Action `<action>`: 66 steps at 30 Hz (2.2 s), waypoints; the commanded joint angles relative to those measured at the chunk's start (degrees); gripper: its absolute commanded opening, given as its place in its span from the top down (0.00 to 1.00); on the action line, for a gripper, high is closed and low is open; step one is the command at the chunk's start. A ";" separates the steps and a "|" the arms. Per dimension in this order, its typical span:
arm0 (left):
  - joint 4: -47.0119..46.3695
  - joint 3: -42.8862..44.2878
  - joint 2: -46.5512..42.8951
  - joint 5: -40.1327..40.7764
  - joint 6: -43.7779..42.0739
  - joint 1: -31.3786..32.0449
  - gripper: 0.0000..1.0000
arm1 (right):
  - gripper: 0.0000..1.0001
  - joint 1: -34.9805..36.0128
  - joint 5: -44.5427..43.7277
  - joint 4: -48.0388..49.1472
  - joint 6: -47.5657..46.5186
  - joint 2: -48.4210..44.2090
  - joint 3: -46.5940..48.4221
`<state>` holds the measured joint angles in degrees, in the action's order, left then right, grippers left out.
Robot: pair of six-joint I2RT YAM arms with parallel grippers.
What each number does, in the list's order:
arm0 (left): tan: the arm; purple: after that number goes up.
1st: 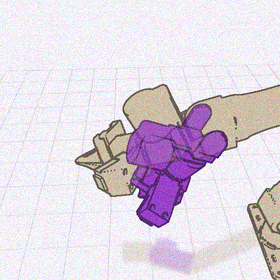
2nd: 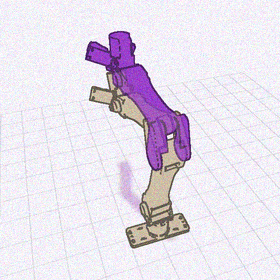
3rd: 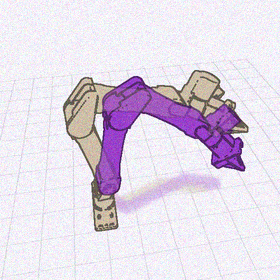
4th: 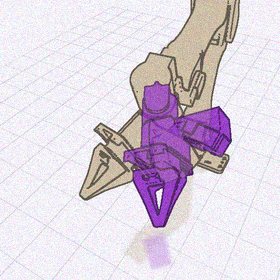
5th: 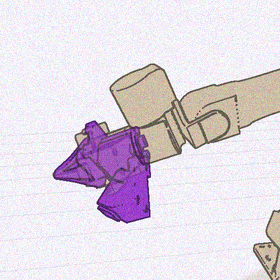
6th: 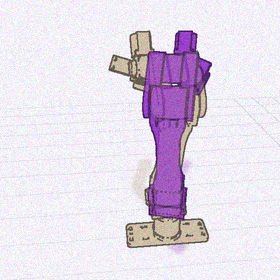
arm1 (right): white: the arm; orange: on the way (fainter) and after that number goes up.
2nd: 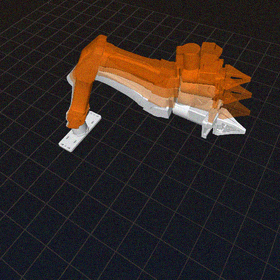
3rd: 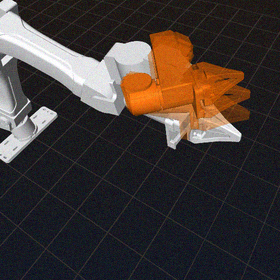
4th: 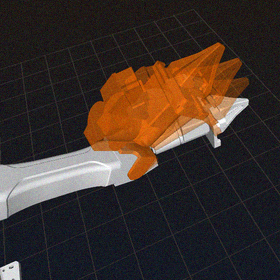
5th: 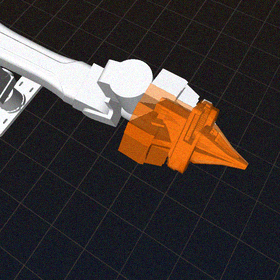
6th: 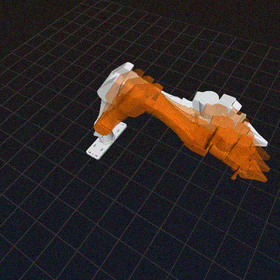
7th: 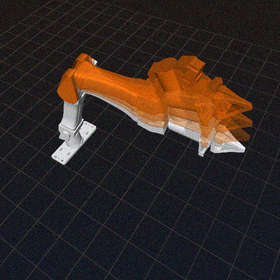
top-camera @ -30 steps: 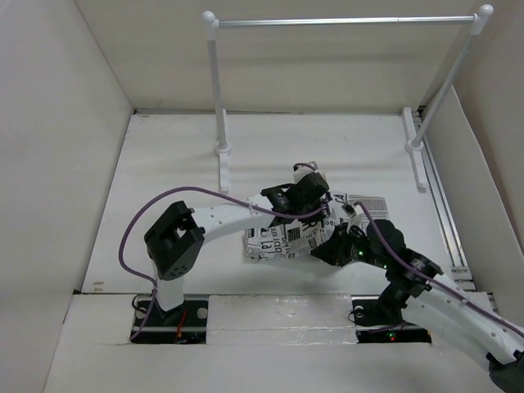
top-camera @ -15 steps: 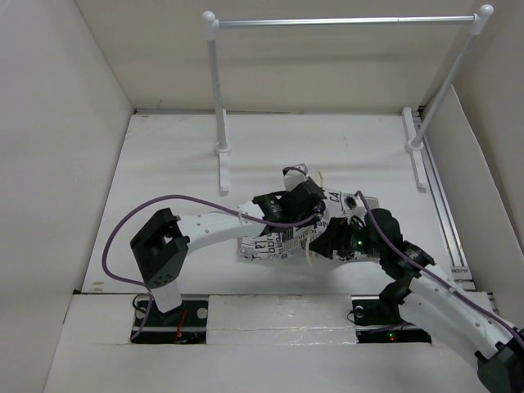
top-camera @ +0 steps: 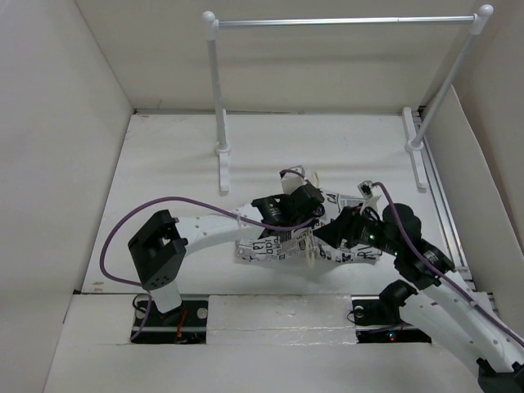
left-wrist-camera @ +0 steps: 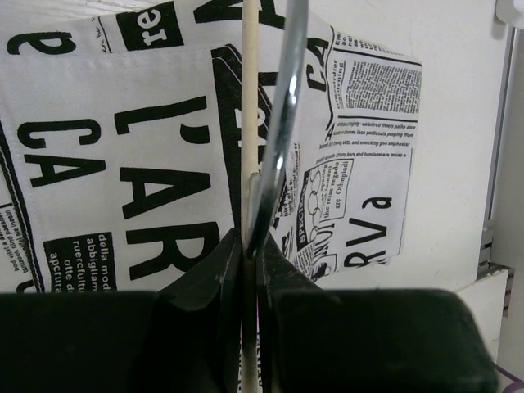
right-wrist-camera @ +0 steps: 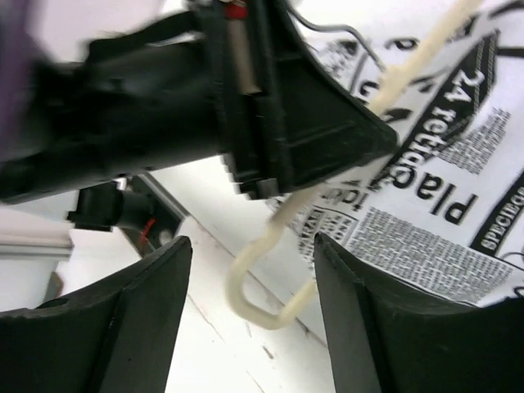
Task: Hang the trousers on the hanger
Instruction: Place the hanger at the clothesline.
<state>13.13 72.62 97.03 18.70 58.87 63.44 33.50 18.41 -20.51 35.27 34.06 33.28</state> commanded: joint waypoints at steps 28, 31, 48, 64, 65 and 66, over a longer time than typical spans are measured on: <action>-3.63 -0.55 -7.30 -2.26 3.09 0.46 1.00 | 0.78 4.47 1.98 29.13 10.09 14.28 -6.29; -3.28 1.72 -7.91 -1.39 1.61 0.46 1.00 | 0.92 4.47 2.50 30.18 11.14 12.79 -6.03; 6.82 27.13 -6.77 -4.02 -15.17 -1.56 0.52 | 1.00 -0.79 6.27 37.12 16.33 11.37 5.91; 7.53 34.16 -18.98 -3.23 -23.89 -1.56 0.40 | 1.00 -14.34 15.51 46.44 18.96 25.78 23.40; 7.53 34.17 -19.42 -3.06 -24.15 -1.56 0.40 | 1.00 -14.34 15.51 46.70 18.96 26.83 24.72; 7.70 34.25 -19.86 -2.10 -24.59 -1.56 0.40 | 1.00 -15.03 15.51 47.05 19.31 27.28 25.25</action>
<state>22.13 105.30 78.63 15.55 36.84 61.80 19.07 31.64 11.40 55.18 62.28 51.42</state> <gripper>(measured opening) 0.597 0.225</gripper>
